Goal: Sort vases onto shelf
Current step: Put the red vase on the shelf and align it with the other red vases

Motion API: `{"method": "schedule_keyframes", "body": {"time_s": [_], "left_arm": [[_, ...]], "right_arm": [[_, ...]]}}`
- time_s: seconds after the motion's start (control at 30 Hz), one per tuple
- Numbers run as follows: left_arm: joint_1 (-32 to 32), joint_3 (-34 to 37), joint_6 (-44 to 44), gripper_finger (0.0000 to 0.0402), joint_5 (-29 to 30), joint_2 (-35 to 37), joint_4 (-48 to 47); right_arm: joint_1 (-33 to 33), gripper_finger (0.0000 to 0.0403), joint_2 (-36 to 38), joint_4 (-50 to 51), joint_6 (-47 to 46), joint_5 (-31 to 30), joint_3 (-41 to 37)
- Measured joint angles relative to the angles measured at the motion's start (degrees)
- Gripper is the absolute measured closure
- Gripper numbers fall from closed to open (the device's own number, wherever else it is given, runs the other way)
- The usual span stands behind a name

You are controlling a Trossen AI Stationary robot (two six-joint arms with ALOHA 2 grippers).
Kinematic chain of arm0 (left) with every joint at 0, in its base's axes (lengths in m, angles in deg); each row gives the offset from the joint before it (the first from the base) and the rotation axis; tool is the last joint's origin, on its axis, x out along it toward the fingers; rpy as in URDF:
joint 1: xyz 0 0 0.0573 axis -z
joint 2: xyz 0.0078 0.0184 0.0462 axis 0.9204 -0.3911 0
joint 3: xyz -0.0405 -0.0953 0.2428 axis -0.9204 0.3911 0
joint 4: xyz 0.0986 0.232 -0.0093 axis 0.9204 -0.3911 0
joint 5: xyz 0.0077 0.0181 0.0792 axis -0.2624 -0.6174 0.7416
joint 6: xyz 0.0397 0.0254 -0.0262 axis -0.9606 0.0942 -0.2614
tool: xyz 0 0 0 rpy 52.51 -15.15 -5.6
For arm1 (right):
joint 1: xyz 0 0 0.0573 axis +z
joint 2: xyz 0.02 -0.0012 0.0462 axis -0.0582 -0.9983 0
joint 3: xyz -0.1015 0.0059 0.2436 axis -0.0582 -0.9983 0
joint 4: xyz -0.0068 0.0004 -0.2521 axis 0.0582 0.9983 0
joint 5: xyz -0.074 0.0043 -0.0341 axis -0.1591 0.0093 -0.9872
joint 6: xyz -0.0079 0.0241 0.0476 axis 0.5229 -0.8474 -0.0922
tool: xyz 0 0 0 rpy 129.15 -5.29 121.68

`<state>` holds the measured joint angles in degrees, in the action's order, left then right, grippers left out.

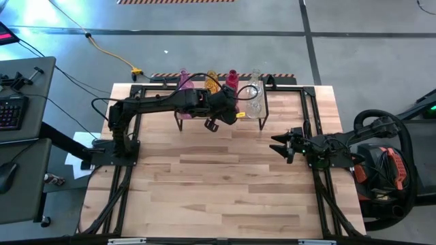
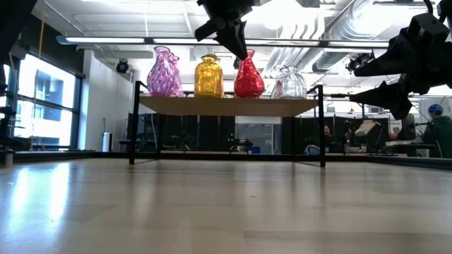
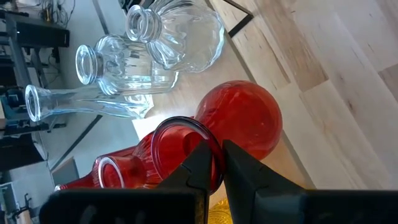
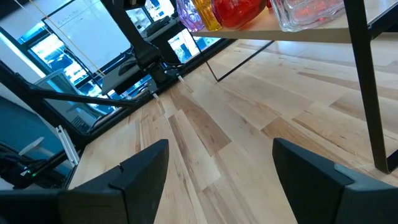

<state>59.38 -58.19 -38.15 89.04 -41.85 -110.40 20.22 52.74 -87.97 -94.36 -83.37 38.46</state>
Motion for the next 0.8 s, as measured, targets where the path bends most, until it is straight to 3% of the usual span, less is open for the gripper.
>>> {"method": "schedule_keyframes", "body": {"time_s": [0.33, 0.8], "left_arm": [[-0.2, 0.0, 1.6, 0.0379, -1.4, 0.0, -0.2], [-0.4, 0.0, -0.3, 0.0326, -1.7, 0.0, 0.6]], "right_arm": [[0.0, 0.0133, 0.0, 0.0, 0.0, 0.0, 0.0], [0.0, 0.0133, 0.0, 0.0, 0.0, 0.0, 0.0]]}}
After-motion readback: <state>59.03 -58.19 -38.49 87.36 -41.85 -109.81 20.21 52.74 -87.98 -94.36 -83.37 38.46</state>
